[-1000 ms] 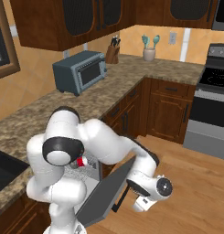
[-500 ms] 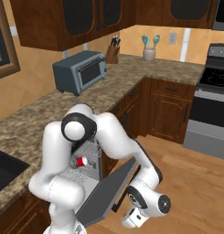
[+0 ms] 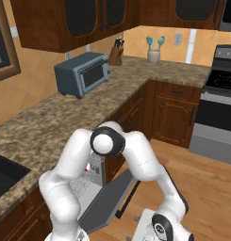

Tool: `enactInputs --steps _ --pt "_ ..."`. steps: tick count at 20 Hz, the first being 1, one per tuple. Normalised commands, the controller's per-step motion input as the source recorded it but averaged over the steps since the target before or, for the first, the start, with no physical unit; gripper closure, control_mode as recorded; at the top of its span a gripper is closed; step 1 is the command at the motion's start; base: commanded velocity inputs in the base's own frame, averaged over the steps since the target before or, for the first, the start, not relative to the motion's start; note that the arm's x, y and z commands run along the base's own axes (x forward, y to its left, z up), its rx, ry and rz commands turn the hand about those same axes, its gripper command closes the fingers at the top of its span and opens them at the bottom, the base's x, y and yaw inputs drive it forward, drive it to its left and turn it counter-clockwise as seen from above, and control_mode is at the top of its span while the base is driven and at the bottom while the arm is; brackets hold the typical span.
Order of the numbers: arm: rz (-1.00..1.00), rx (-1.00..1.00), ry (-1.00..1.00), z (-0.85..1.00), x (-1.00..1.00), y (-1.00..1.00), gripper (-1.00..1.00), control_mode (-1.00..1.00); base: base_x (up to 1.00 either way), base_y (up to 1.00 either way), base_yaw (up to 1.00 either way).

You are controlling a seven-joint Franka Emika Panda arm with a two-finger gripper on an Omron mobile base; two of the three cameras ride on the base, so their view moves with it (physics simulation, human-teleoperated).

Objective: Pick up the cup and bowl from the counter, place them in the dishwasher, and close the dishwasher door.

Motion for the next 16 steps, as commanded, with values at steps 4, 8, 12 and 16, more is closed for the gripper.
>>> enactInputs --steps 4,8,12,16 --pt "0.25 0.39 -0.05 0.0 0.0 0.01 -1.0 -1.0 0.0 0.0 0.0" --pt "0.19 0.35 -0.07 0.0 0.0 0.23 -1.0 -1.0 0.0 0.0 0.0" --pt "0.12 0.33 -0.1 0.0 0.06 0.26 -1.0 -1.0 0.0 0.0 0.0" --pt "0.1 0.32 -0.01 -0.03 0.22 0.04 -1.0 -1.0 0.0 0.0 0.0"
